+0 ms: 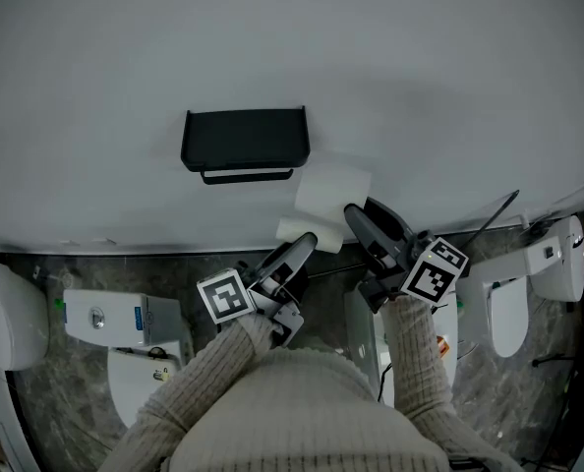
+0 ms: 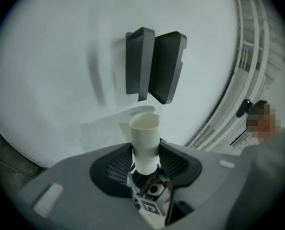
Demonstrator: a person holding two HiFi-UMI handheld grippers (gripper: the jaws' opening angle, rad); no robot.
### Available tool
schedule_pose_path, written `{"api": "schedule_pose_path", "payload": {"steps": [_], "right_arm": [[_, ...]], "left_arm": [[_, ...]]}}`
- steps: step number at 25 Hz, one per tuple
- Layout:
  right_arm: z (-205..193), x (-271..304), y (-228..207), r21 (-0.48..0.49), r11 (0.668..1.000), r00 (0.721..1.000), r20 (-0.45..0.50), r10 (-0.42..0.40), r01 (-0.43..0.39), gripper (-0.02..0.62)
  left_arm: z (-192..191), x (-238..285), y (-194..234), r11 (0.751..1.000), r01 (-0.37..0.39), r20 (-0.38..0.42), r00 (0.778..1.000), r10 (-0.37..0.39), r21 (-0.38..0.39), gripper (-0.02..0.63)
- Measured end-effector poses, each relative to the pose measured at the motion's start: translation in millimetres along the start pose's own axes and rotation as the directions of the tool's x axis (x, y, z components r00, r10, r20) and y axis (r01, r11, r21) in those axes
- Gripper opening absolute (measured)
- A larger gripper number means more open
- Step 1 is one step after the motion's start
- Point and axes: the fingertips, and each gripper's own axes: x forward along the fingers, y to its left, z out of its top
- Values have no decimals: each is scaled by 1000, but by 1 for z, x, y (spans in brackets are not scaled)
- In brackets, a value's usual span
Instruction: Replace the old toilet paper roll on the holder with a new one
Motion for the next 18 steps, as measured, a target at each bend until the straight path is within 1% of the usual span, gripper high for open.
{"api": "schedule_pose_path", "payload": {"steps": [5, 9, 13, 18], "right_arm": [[4, 4, 7, -9, 999, 999, -2, 32, -32, 138], [4, 10, 7, -2, 998, 998, -13, 63, -63, 138], [0, 16, 9, 7, 995, 994, -35, 103, -103, 138], [0, 22, 12, 17, 991, 990, -36, 135, -135, 138]], "left_arm": [[-13, 7, -5, 1000, 21, -40, 999, -21, -9, 173], [-18, 12, -5, 999, 31, -55, 998, -32, -19, 173], [-19, 13, -3, 999, 32, -60, 998, -34, -25, 173], [-14, 11, -1, 999, 28, -45, 999, -29, -21, 172]]}}
